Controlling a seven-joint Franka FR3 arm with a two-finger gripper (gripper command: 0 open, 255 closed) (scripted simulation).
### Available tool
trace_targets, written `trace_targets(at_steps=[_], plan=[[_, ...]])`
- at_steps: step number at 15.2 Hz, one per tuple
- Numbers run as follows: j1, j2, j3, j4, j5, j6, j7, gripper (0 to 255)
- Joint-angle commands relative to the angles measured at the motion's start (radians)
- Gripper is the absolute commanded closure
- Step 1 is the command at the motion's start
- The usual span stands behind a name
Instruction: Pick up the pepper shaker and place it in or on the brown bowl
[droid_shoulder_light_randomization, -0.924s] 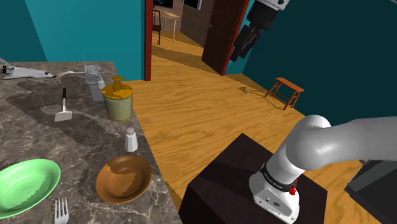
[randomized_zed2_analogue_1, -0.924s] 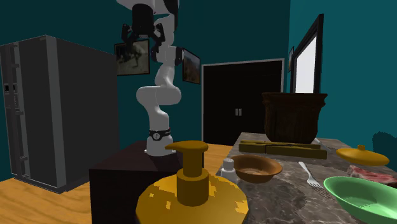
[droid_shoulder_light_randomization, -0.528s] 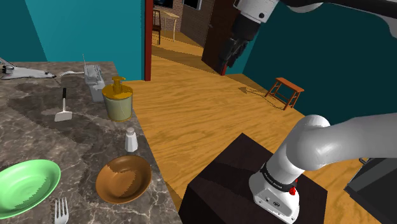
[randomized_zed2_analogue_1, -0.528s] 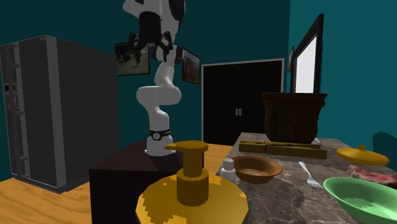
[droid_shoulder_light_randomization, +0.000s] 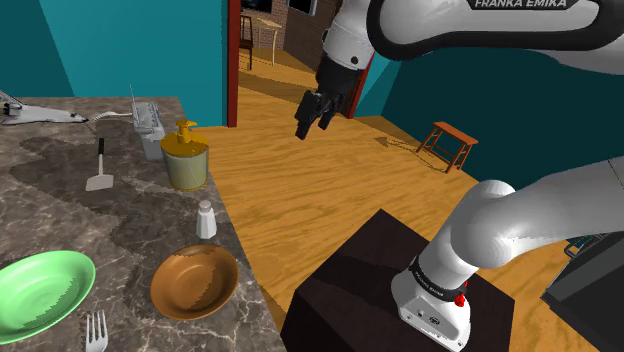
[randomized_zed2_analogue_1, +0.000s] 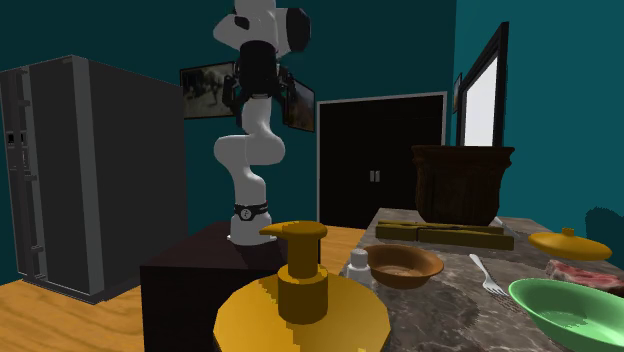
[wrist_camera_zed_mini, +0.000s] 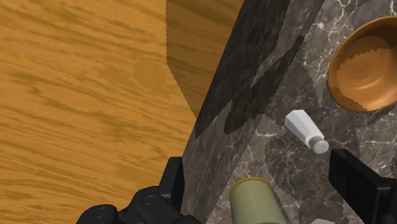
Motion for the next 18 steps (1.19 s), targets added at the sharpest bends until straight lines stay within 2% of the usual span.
trace_targets(at_steps=[1, 6, 10, 14, 18], plan=[[0.002, 0.054, 0.034, 0.001, 0.006, 0.059, 0.028, 0], [-0.002, 0.209, 0.121, 0.020, -0.002, 0.201, 0.108, 0], [-0.012, 0.352, 0.190, 0.060, -0.043, 0.306, 0.188, 0], [-0.023, 0.512, 0.250, 0.120, -0.130, 0.396, 0.292, 0], [-0.012, 0.684, 0.281, 0.203, -0.262, 0.462, 0.420, 0]])
